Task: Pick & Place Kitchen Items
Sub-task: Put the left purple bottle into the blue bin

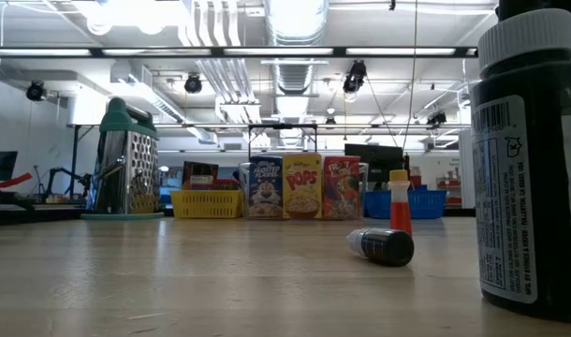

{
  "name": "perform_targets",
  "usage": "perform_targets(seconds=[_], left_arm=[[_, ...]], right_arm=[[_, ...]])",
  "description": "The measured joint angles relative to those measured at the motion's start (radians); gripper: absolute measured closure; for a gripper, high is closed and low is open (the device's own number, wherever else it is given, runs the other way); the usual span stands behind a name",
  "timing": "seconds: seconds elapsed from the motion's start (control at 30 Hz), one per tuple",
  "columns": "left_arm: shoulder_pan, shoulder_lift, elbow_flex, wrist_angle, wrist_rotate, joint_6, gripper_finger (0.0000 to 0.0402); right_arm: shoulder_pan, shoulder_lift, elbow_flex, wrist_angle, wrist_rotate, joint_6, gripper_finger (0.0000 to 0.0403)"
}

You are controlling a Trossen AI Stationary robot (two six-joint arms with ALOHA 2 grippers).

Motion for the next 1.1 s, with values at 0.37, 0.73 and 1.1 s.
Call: perform_targets(seconds=[0.37,0.73,1.1], left_arm=[[0.006,0.037,-0.001,0.003,-0.003,-0.004,0.0184],[0.016,0.051,-0.046,0.053,-0.004,-0.003,0.0184],[0.018,0.051,-0.046,0.067,0.013,-0.002,0.0211]], right_arm=[[0.000,0.000,0.000,0.000,0.000,0.001,0.0048],[0.000,0.000,0.000,0.000,0.000,0.002,0.0055],[0.000,0.000,0.000,0.000,0.000,0.003,0.0091]])
